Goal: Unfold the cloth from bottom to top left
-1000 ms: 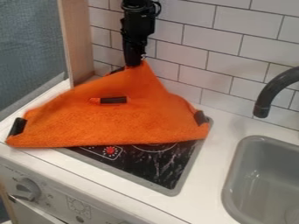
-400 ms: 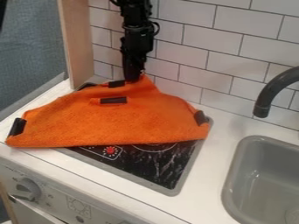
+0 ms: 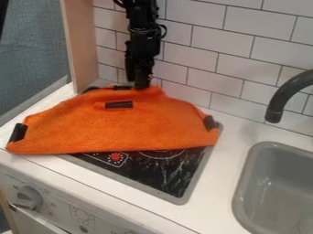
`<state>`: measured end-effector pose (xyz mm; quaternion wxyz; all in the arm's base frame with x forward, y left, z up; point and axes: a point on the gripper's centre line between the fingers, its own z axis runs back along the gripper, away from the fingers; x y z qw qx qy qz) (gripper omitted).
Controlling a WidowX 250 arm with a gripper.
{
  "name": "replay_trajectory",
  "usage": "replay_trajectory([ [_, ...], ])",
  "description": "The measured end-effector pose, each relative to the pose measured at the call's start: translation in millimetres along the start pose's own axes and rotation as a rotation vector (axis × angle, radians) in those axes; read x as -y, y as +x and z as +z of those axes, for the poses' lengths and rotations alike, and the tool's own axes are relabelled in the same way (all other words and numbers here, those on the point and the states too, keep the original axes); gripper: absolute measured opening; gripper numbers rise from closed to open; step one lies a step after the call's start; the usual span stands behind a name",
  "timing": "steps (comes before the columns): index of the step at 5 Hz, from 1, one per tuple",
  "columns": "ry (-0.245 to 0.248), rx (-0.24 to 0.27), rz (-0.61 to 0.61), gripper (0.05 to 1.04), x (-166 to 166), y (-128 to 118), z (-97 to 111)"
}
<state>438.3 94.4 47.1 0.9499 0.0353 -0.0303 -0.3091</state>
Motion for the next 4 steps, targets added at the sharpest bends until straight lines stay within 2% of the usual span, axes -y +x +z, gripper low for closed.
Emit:
replay_trajectory([
  [1,-0.014,0.015,-0.001,0.997,2,2,0],
  [3,-0.023,0.050,0.008,1.001,3,4,0],
  [4,0.004,0.079,0.013,0.999,4,3,18],
])
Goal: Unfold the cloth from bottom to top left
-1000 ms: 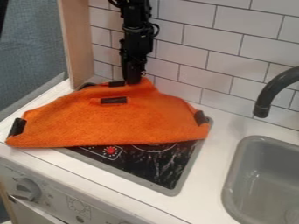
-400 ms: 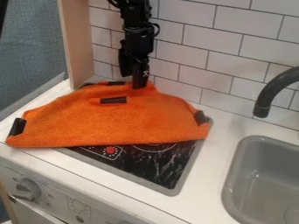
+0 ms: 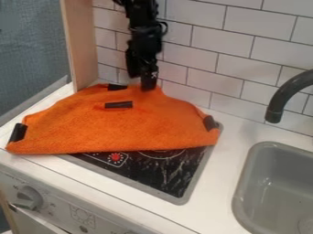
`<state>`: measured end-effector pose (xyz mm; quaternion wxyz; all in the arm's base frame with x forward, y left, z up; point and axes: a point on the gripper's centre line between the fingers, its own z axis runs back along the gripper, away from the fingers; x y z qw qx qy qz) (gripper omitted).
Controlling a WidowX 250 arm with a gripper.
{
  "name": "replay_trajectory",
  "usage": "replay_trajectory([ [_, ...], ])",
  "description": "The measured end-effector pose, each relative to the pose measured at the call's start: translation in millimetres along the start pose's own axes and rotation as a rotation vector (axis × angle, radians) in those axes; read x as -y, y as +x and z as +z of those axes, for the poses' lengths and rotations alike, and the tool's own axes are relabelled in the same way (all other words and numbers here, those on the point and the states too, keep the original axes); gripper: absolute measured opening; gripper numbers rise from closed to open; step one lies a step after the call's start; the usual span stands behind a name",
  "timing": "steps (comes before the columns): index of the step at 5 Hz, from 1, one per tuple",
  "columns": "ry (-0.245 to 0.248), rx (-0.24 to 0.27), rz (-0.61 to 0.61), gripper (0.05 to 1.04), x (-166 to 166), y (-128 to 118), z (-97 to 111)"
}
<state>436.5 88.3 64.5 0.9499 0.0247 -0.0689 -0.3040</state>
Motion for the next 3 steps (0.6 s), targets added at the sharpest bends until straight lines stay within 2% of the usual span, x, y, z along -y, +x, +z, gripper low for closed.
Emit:
replay_trajectory([
  [1,0.039,0.032,0.012,0.999,6,-5,28],
  [2,0.061,0.045,0.017,0.999,14,-14,44],
  [3,0.069,0.045,0.014,0.999,13,-14,46],
])
